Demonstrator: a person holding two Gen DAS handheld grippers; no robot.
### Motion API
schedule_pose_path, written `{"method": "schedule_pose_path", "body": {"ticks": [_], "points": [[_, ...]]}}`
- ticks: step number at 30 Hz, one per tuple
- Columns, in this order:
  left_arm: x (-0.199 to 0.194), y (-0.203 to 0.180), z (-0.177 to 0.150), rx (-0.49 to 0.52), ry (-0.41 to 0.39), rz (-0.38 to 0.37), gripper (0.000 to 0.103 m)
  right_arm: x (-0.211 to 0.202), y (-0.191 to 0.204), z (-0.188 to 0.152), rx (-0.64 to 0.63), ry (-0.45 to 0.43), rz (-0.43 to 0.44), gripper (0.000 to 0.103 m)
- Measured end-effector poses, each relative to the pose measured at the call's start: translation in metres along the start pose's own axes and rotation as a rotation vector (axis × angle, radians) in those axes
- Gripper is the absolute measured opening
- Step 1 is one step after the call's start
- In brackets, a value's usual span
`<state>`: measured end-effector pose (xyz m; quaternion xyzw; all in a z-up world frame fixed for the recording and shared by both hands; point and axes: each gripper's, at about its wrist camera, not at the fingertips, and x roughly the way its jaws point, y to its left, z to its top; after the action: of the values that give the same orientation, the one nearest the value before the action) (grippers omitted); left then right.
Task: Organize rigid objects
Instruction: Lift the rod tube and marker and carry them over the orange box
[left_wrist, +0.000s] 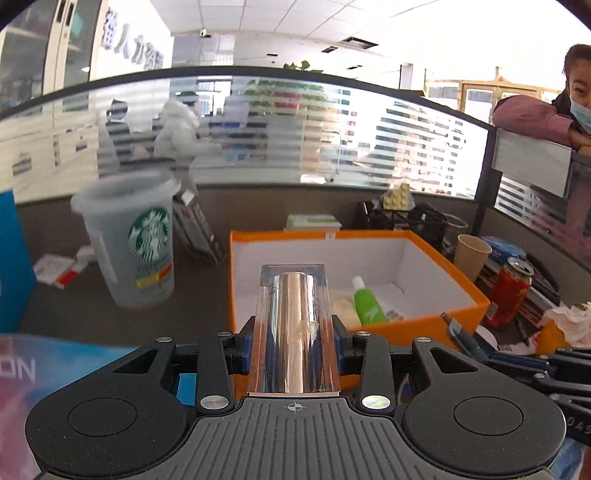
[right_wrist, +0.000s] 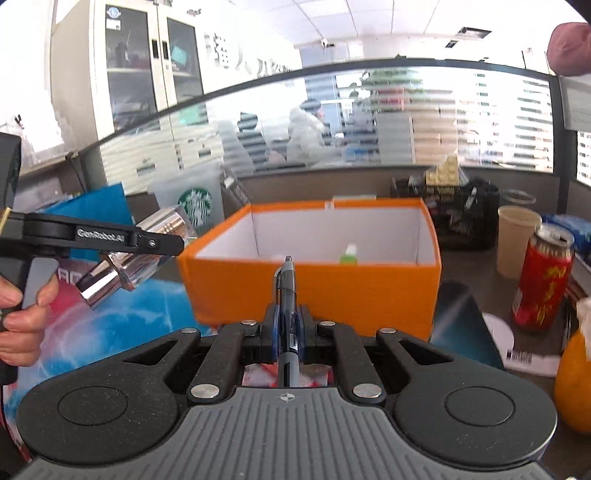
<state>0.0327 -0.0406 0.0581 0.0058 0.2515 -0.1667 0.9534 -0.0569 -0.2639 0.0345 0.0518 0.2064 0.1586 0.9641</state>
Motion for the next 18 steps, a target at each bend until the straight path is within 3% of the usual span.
{"method": "schedule_pose_path", "body": {"ticks": [11,18], "points": [[0.051,-0.014,0.044,0.023,0.041,0.030,0.035,0.032,-0.038,0.059,0.107,-0.040,0.072,0.009],[0.085,-0.021,0.056,0.037,0.077,0.063,0.035,0.071,-0.060,0.080,0.140,0.021,0.076,0.009]]}}
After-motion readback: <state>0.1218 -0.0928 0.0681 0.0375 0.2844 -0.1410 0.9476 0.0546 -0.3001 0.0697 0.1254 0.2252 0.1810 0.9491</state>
